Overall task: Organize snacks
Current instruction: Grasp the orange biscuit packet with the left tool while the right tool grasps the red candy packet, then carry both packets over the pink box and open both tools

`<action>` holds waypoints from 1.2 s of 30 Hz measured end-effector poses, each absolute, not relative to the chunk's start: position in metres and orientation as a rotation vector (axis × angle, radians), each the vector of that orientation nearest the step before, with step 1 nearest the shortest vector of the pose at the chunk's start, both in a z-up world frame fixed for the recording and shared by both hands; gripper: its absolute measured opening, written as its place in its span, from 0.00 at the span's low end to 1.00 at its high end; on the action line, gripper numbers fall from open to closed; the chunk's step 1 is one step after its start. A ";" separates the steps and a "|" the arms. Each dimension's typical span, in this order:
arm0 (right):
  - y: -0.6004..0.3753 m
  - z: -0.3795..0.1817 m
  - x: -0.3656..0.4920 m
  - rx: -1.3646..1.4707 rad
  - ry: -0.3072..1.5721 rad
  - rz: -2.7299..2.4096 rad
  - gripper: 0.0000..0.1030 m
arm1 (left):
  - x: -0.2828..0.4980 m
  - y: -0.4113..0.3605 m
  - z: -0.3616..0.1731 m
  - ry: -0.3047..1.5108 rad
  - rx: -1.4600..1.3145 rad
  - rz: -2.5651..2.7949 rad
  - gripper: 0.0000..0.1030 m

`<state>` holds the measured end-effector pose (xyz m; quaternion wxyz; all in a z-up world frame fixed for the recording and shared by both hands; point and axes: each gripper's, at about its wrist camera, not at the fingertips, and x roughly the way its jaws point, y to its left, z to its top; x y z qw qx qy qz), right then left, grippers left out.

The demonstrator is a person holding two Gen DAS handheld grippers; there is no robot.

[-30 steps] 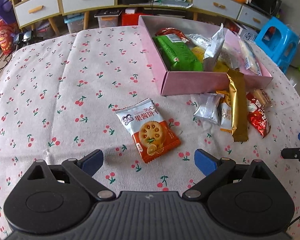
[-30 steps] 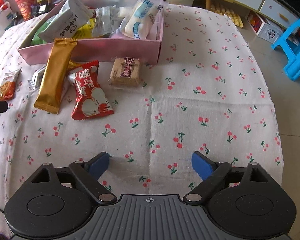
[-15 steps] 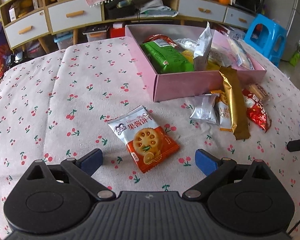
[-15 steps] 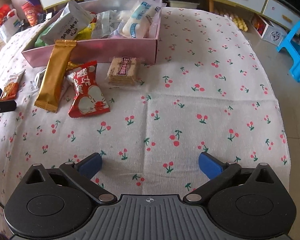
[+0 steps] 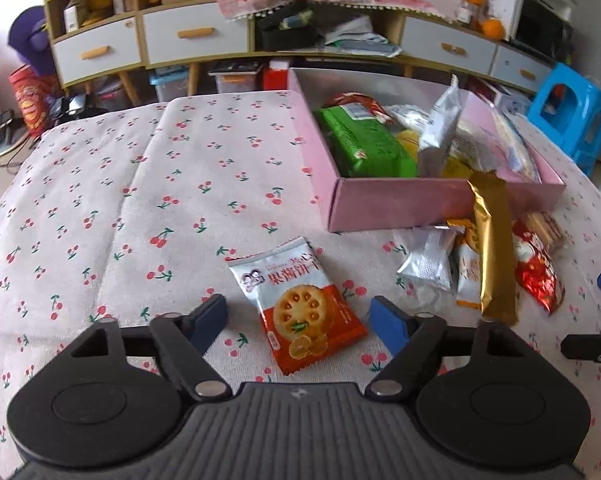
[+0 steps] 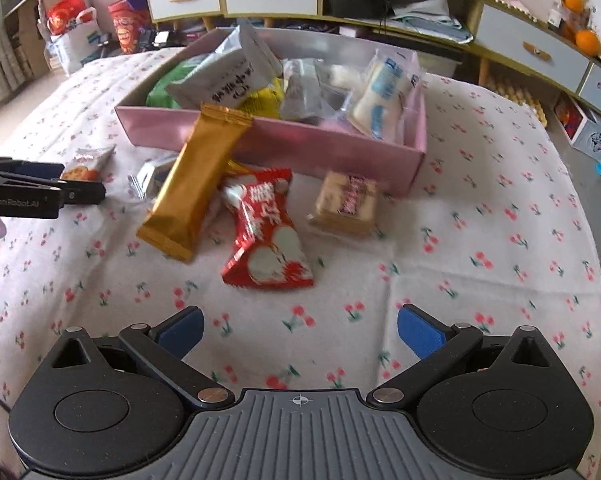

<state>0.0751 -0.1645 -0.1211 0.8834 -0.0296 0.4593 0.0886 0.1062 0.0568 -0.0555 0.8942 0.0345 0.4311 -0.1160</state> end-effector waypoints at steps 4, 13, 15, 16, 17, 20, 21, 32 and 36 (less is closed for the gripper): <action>-0.160 -0.121 0.086 -0.016 0.956 0.173 1.00 | 0.110 0.060 -0.053 0.908 0.082 -0.230 0.51; -0.148 -0.120 0.103 -0.013 0.943 0.154 0.89 | 0.113 0.065 -0.049 0.962 0.060 -0.252 0.41; -0.146 -0.121 0.107 -0.012 0.945 0.157 0.84 | 0.113 0.065 -0.048 0.972 0.053 -0.257 0.41; -0.144 -0.122 0.108 -0.013 0.944 0.158 0.82 | 0.113 0.065 -0.048 0.976 0.049 -0.260 0.41; -0.142 -0.122 0.109 -0.016 0.942 0.156 0.80 | 0.113 0.065 -0.047 0.980 0.044 -0.264 0.41; -0.139 -0.121 0.111 -0.021 0.933 0.153 0.75 | 0.112 0.064 -0.047 0.991 0.028 -0.269 0.41; -0.139 -0.121 0.111 -0.019 0.930 0.153 0.73 | 0.112 0.063 -0.047 0.994 0.024 -0.270 0.41; -0.139 -0.117 0.113 -0.007 0.909 0.155 0.36 | 0.111 0.060 -0.044 1.009 0.003 -0.291 0.41; -0.142 -0.112 0.112 0.038 0.945 0.147 0.36 | 0.111 0.061 -0.042 1.017 -0.010 -0.288 0.41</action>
